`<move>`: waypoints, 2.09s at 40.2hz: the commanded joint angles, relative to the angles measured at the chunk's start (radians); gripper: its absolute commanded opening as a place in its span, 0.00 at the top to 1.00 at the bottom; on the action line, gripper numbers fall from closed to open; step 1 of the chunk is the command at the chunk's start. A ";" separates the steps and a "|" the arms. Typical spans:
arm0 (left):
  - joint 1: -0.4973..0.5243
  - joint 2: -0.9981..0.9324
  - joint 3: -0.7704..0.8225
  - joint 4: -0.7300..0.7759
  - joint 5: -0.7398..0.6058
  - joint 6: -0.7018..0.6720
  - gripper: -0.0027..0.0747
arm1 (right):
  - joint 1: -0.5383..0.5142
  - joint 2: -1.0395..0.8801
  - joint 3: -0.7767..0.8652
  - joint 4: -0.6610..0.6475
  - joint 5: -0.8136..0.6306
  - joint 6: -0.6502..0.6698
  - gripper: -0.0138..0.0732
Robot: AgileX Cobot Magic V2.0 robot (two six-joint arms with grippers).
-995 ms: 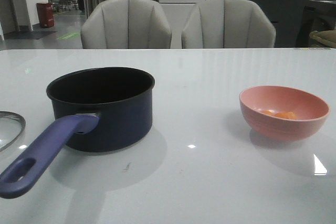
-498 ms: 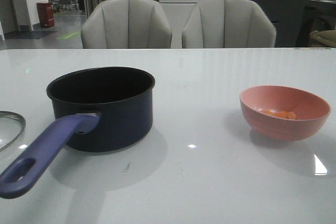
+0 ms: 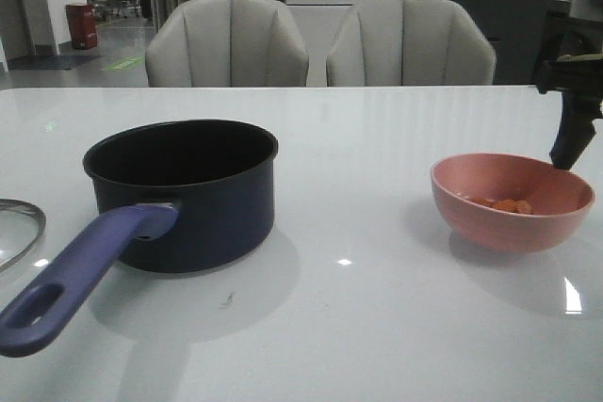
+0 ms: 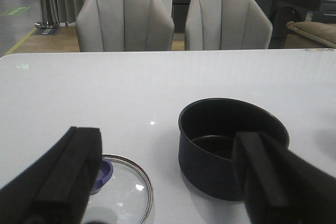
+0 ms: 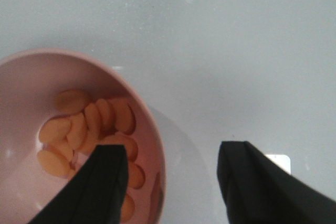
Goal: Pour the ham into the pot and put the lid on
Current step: 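Grasp the rim of the pink bowl with the right gripper, then lift the pink bowl and carry it over the saucepan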
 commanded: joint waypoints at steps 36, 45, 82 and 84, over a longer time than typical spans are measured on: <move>-0.006 0.009 -0.028 -0.002 -0.072 0.000 0.25 | 0.020 0.073 -0.220 0.052 0.224 -0.037 0.68; -0.006 0.009 -0.028 -0.002 -0.068 0.000 0.25 | 0.144 -0.058 -0.345 0.047 0.254 -0.051 0.68; -0.006 0.009 -0.028 -0.002 -0.064 0.000 0.25 | 0.643 0.126 -0.537 -0.471 -0.415 0.180 0.68; -0.006 0.009 -0.028 -0.002 -0.064 0.000 0.25 | 0.643 0.126 -0.485 -0.484 -0.524 0.179 0.68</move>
